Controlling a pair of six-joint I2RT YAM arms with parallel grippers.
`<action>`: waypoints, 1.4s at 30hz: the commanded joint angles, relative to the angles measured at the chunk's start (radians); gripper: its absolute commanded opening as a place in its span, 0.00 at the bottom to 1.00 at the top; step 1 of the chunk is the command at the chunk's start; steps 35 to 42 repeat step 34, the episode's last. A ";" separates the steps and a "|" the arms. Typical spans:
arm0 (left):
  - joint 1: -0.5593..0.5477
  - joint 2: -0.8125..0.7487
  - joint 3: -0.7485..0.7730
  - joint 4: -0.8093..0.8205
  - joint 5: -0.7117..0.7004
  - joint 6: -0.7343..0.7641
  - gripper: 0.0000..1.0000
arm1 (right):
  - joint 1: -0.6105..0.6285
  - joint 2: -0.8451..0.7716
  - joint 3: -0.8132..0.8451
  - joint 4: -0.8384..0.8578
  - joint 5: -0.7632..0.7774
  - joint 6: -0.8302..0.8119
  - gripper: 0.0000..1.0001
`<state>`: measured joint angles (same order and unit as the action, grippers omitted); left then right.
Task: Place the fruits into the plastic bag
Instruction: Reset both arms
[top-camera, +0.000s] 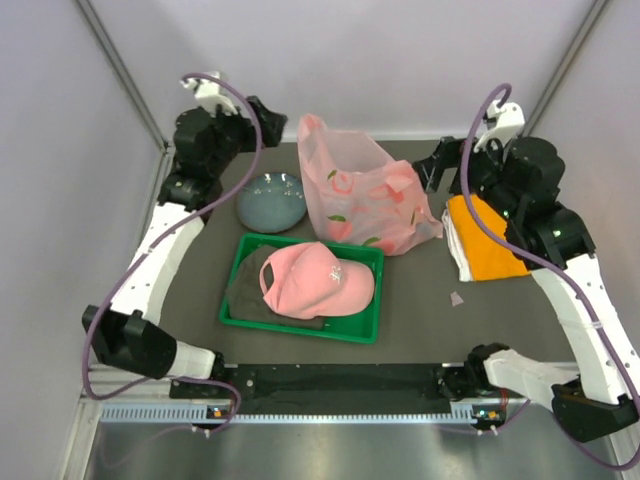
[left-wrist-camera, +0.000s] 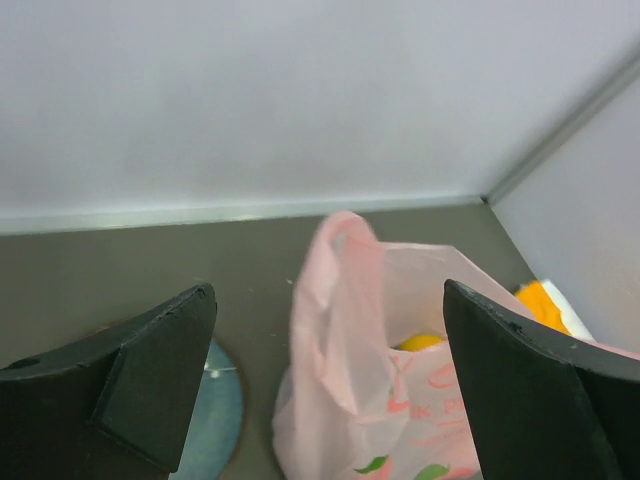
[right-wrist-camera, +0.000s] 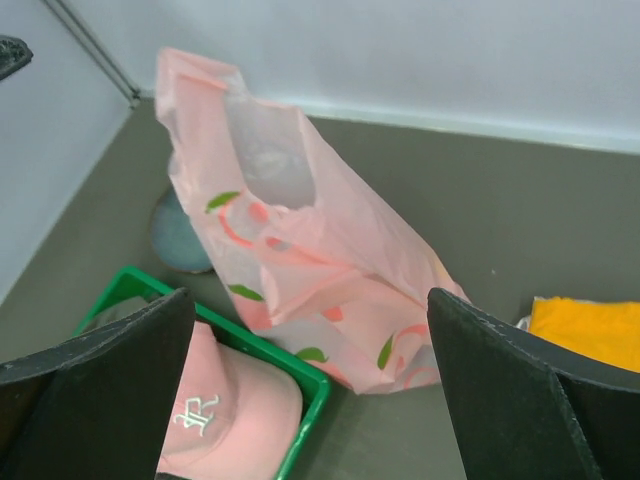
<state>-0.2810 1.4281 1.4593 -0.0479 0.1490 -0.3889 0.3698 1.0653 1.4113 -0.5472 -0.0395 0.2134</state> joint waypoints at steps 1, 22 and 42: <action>0.115 -0.096 -0.039 -0.085 -0.052 -0.016 0.99 | -0.075 -0.001 0.072 0.027 -0.048 0.040 0.99; 0.485 -0.540 -0.378 -0.366 0.029 0.091 0.99 | -0.489 -0.217 -0.365 0.145 -0.140 0.158 0.99; 0.485 -0.575 -0.376 -0.380 -0.023 0.065 0.99 | -0.489 -0.219 -0.396 0.136 -0.140 0.121 0.99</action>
